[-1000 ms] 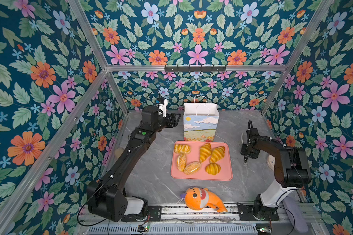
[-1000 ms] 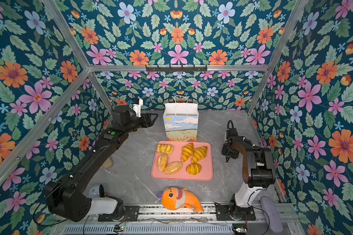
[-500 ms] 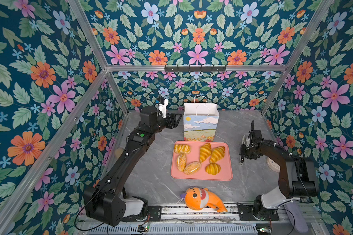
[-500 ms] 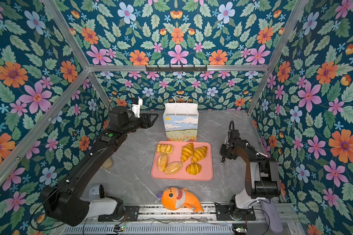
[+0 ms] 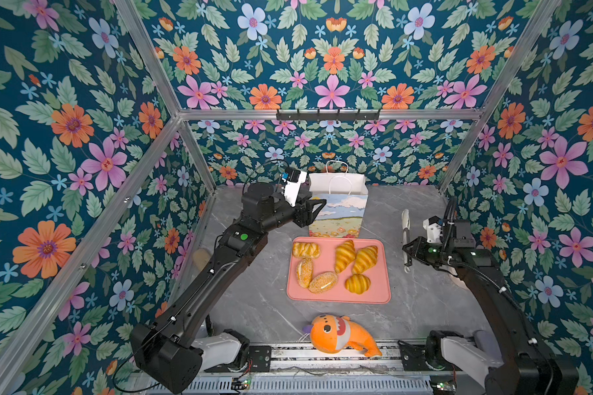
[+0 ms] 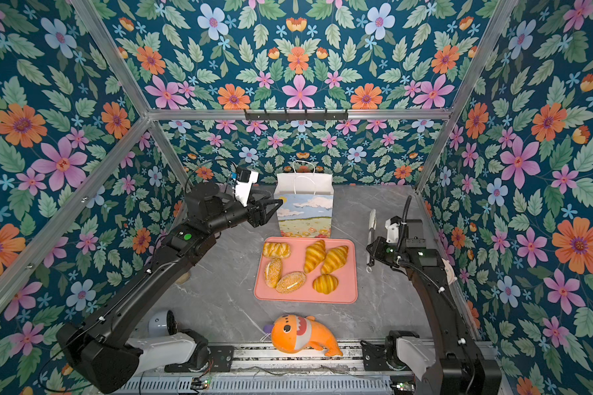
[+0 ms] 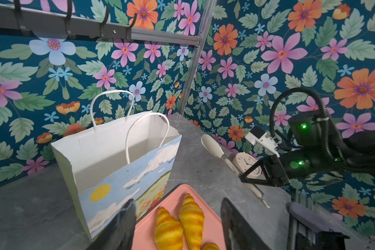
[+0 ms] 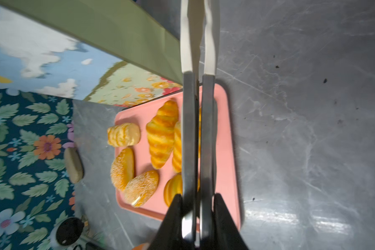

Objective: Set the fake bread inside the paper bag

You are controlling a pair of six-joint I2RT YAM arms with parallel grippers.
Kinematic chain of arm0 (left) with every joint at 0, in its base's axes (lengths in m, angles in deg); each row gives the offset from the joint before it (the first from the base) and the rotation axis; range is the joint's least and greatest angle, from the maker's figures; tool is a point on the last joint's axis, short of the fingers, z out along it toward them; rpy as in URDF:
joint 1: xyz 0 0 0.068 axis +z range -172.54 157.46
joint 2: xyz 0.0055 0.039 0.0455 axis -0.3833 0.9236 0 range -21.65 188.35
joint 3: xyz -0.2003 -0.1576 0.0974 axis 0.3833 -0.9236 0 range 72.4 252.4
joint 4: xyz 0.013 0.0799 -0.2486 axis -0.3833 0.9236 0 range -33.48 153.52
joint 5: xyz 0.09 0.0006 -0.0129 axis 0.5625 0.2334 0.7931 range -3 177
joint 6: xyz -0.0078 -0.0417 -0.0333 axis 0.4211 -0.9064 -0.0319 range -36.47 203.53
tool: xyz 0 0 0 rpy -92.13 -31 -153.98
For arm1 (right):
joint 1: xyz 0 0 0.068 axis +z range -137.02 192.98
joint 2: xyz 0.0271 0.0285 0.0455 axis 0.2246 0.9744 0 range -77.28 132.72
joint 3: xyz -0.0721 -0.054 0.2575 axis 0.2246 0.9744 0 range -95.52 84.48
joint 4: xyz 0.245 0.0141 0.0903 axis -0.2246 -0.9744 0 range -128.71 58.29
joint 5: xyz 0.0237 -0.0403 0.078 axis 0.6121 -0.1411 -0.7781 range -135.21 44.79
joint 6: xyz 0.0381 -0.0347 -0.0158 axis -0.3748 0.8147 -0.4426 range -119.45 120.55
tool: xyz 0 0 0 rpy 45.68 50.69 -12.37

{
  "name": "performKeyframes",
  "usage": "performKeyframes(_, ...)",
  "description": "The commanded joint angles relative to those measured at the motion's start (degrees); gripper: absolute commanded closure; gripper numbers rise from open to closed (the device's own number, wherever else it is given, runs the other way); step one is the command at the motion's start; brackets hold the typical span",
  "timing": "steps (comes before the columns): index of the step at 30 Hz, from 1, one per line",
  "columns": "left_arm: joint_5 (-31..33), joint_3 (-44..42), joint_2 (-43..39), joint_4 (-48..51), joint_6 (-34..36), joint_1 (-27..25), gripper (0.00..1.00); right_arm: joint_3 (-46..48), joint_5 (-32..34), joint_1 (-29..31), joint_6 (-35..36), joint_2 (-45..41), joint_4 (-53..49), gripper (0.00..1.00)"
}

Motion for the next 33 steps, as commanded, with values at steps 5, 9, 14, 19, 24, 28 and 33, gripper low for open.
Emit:
performKeyframes(5,-4.3,-0.8,0.7,-1.1,18.1,-8.1,0.41,-4.6,-9.3,5.8,-1.2,-4.4,-11.4,0.81)
performKeyframes(9,-4.0,-0.5,1.6,2.4,27.0,-12.1,0.39,-5.8,-9.6,10.3,-0.7,-6.4,-17.1,0.79)
performKeyframes(14,-4.1,-3.2,2.9,5.9,41.5,-17.0,0.30,-5.4,-11.5,12.5,-0.4,-9.6,-22.3,0.80)
performKeyframes(19,0.0,-3.7,5.2,7.3,50.1,-21.8,0.24,-4.7,-12.8,16.7,-1.8,-11.5,-23.2,0.79)
performKeyframes(24,5.4,-0.6,9.9,11.4,55.8,-26.1,0.24,-4.9,-9.6,25.6,-4.1,-9.1,-20.9,0.80)
performKeyframes(28,6.6,0.2,12.1,14.7,60.4,-28.0,0.25,-5.5,-7.9,31.3,-5.2,-5.8,-18.2,0.79)
performKeyframes(33,6.2,-2.3,12.2,17.1,64.1,-28.7,0.24,-5.9,-7.4,32.5,-5.1,-3.8,-17.2,0.79)
